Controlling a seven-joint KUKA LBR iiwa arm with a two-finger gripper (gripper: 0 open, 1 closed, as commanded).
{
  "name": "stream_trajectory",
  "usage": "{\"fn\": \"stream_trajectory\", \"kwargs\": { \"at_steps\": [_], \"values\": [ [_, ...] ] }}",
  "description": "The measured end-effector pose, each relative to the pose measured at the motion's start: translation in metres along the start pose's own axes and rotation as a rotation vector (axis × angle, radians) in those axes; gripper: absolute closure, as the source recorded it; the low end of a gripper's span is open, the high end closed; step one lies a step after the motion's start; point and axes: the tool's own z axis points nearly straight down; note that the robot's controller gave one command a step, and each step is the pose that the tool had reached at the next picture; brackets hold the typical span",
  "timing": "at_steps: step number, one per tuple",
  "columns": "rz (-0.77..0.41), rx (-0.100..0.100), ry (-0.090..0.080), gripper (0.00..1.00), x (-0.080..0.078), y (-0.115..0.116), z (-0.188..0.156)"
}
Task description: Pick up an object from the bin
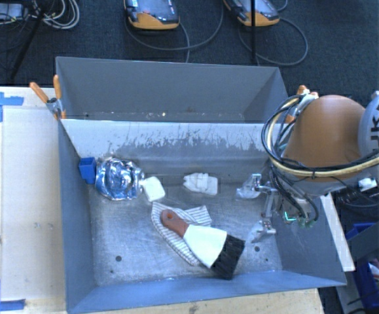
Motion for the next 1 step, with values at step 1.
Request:
{"fn": "stream_trajectory", "kwargs": {
  "at_steps": [1],
  "values": [
    [-0.001,0.000,-0.005,0.00,-0.0010,0.0001,-0.0026]
  ]
}}
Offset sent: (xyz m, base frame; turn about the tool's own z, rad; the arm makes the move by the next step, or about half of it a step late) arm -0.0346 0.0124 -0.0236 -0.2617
